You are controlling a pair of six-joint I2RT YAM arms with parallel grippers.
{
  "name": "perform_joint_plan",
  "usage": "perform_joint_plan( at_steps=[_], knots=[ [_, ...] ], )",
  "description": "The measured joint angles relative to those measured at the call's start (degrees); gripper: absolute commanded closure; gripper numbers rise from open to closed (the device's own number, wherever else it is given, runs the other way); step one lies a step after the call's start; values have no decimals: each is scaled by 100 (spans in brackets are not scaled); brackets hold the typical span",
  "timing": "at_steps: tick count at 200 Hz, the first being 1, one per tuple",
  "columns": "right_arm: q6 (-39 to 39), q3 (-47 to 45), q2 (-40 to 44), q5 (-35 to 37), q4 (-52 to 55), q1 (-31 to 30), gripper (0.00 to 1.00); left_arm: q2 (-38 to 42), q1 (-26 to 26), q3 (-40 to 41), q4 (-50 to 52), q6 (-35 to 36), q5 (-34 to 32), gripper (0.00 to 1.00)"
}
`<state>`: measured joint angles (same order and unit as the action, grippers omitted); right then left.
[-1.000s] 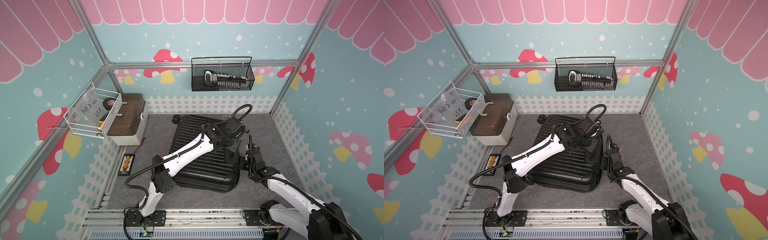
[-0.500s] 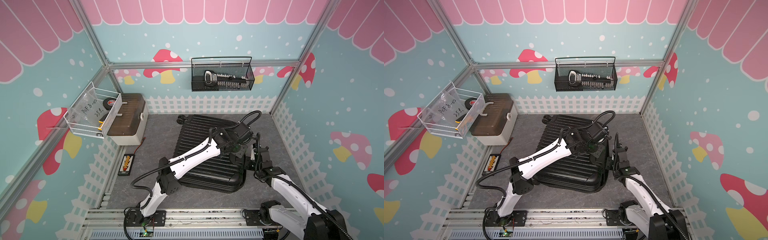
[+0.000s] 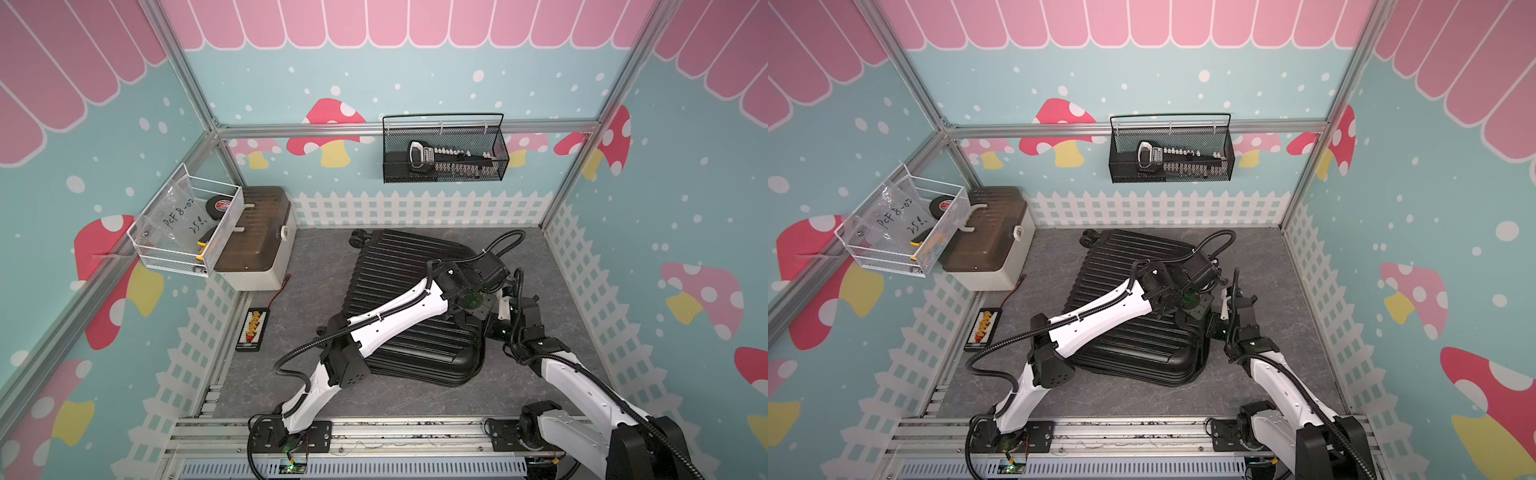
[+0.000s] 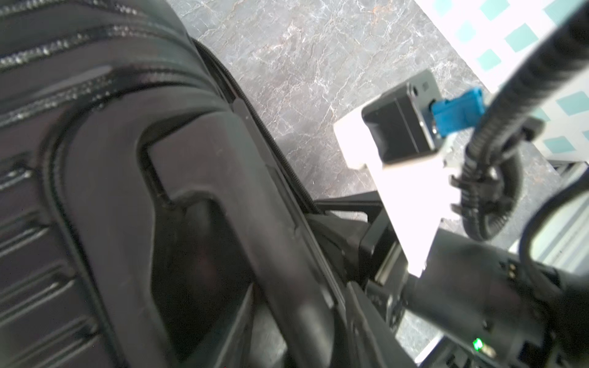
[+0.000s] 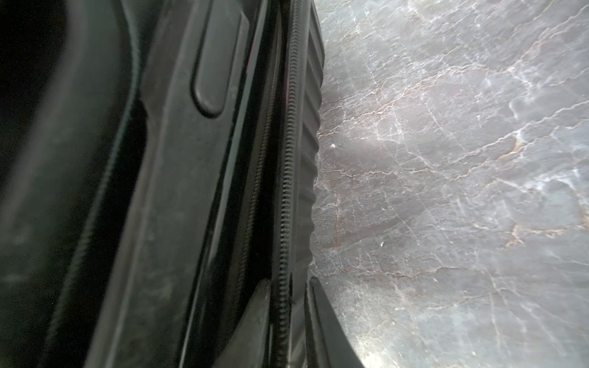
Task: Close the suitcase zippers
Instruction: Adjust the suitcase at the center of the board.
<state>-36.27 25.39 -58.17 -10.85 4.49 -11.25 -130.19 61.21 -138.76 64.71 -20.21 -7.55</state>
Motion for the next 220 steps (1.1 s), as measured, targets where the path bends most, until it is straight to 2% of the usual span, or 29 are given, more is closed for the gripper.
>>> perform_joint_plan(
  at_steps=[31, 44, 67, 85, 107, 159, 189, 220],
  knots=[
    [-28, -26, 85, -11, -13, 0, 76, -42, 17, -2, -26, -15, -127, 51],
    [-63, -26, 179, -7, 13, 0, 68, -85, 39, -4, -68, -17, -232, 52],
    [-50, -26, 435, 109, 101, 0, 59, -155, 101, -15, -118, -17, -533, 54],
    [-28, -22, 678, 251, 271, 0, 51, -181, 129, -13, -122, -44, -719, 62],
    [7, 83, 925, 549, 616, 0, 47, -177, 114, 44, -173, -181, -855, 68],
    [271, 608, 1038, 1517, 1405, 144, 44, -2, 48, 295, -382, 271, -798, 68],
    [501, 892, 758, 1856, 1550, 466, 43, 133, -4, 369, -291, 409, -507, 61],
    [704, 1132, 315, 1937, 1526, 833, 43, 66, -4, 44, 210, 291, -358, 44]
  ],
)
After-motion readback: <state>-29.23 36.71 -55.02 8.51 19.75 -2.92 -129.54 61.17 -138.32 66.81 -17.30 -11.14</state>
